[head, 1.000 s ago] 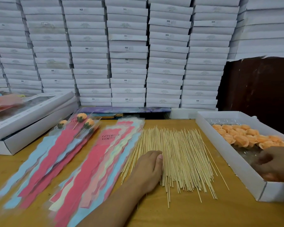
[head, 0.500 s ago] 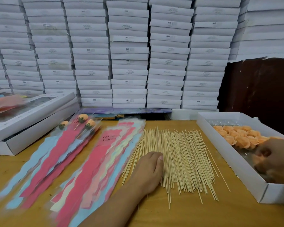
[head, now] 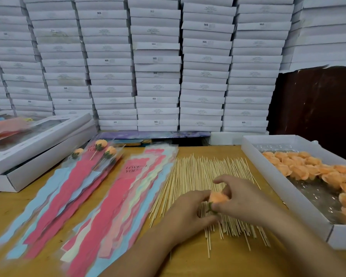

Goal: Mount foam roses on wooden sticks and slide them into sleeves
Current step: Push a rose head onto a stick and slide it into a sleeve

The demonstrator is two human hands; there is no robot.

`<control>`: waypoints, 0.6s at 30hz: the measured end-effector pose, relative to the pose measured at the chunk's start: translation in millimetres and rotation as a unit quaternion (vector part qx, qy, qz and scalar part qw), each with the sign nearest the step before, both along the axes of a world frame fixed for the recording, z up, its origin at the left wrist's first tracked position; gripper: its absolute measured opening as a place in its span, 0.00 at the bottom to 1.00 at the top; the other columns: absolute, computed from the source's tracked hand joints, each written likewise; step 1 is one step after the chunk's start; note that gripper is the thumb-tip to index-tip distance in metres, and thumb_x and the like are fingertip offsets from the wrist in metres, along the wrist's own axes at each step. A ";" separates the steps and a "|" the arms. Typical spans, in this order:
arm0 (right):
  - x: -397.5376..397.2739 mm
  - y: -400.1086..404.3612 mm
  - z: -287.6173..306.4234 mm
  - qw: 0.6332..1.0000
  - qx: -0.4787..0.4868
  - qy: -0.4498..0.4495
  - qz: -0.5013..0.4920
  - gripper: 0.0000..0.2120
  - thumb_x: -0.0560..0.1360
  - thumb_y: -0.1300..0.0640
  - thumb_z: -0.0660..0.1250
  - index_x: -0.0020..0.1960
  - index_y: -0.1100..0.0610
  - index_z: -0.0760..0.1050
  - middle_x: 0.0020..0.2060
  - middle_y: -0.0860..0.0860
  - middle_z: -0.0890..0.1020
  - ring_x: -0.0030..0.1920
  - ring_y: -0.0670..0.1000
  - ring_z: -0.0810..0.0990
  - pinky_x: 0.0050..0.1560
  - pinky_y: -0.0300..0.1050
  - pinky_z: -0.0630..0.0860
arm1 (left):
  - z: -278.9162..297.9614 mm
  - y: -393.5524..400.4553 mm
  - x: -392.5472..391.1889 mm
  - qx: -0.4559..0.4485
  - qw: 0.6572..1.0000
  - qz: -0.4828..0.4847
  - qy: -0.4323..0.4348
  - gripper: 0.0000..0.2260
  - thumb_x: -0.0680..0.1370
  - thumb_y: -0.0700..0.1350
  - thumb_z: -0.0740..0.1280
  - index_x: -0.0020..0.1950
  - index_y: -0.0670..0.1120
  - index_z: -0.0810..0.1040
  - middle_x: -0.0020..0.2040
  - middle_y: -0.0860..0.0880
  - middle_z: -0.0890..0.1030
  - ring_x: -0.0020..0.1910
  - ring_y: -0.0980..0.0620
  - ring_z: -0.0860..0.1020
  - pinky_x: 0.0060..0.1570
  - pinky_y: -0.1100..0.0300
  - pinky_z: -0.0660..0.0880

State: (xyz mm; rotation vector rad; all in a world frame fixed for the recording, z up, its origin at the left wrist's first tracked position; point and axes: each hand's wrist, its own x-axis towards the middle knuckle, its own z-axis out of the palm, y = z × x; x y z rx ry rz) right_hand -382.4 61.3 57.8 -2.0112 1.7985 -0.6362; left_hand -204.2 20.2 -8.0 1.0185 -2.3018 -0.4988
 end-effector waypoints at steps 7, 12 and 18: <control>11.5 -20.1 -11.9 0.980 -0.080 -0.180 -0.025 0.17 0.74 0.35 0.63 0.60 0.41 0.72 0.46 0.40 0.80 0.47 0.39 0.79 0.41 0.33 0.71 | 1.9 -2.1 5.1 0.017 0.989 0.045 0.138 0.07 0.78 0.52 0.69 0.55 0.55 0.82 0.44 0.58 0.82 0.43 0.61 0.77 0.41 0.70 0.70; 11.8 -29.9 -32.1 0.983 -0.092 -0.069 -0.147 0.10 0.80 0.43 0.61 0.51 0.48 0.75 0.43 0.45 0.80 0.40 0.41 0.77 0.35 0.38 0.69 | 7.4 -11.1 11.1 0.105 0.959 0.121 0.236 0.04 0.80 0.50 0.68 0.52 0.53 0.81 0.42 0.54 0.82 0.40 0.60 0.78 0.41 0.70 0.72; 29.8 -33.2 -46.6 0.978 -0.041 0.144 -0.148 0.17 0.78 0.42 0.65 0.36 0.53 0.72 0.31 0.46 0.75 0.30 0.47 0.73 0.28 0.42 0.66 | 12.4 -16.7 17.3 0.189 0.915 0.133 0.332 0.06 0.80 0.45 0.68 0.55 0.54 0.80 0.47 0.53 0.83 0.41 0.62 0.80 0.39 0.68 0.74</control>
